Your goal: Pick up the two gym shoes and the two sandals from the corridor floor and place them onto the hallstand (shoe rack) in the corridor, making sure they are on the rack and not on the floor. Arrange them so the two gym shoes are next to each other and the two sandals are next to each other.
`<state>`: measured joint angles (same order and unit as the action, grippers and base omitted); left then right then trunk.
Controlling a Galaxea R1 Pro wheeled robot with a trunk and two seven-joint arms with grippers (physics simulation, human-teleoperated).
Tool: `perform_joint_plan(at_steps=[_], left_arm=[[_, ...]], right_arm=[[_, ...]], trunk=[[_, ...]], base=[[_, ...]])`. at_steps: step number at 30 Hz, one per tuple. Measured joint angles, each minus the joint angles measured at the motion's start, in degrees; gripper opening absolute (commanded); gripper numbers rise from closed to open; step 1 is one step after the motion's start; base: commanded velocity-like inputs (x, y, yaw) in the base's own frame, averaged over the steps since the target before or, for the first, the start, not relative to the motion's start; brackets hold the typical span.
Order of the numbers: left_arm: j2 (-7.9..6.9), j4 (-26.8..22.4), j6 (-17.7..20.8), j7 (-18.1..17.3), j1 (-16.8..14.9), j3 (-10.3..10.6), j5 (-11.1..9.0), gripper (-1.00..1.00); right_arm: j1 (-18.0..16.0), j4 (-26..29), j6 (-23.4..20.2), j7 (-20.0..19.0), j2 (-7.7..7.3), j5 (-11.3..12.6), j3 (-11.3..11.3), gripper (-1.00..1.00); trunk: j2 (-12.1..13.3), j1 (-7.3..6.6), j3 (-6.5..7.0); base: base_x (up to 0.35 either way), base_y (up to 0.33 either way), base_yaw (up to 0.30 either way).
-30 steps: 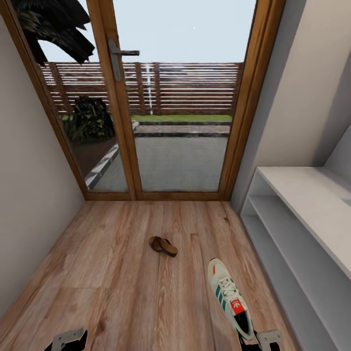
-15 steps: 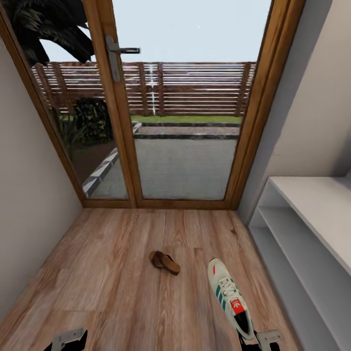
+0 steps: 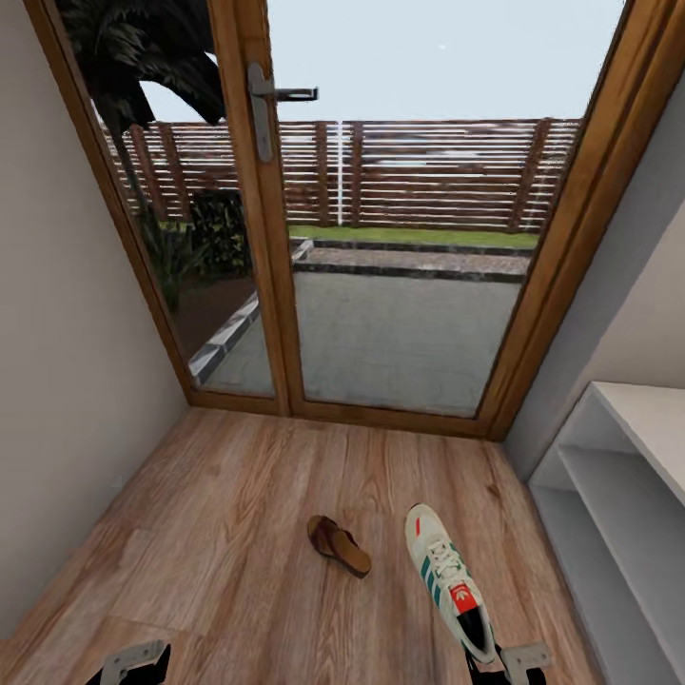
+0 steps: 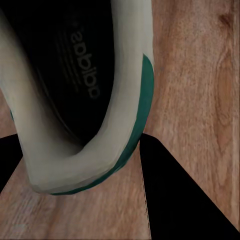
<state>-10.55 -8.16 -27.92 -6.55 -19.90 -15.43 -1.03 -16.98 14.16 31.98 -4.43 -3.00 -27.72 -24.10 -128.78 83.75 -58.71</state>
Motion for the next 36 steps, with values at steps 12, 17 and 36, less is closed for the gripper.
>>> perform_joint_plan(at_steps=[12,17,36], left_arm=[[0.0,0.01,-0.09,0.0,-0.01,0.0,0.0,1.0],[0.01,0.02,-0.09,0.0,0.01,-0.08,0.0,1.0],[-0.01,0.01,-0.09,0.09,0.0,-0.26,0.0,1.0]], right_arm=[[0.01,0.01,0.0,0.0,0.0,0.11,-0.01,-1.0],[0.02,0.02,0.0,-0.15,-0.06,-0.1,-0.01,-1.0],[0.02,0.02,-0.02,-0.16,-0.01,-0.15,0.05,-1.0]], trunk=[[0.0,0.03,0.0],[0.0,0.01,0.0],[0.0,0.0,0.0]], base=[[0.116,-0.063,0.041],[0.158,-0.138,0.001],[0.142,-0.05,0.0]])
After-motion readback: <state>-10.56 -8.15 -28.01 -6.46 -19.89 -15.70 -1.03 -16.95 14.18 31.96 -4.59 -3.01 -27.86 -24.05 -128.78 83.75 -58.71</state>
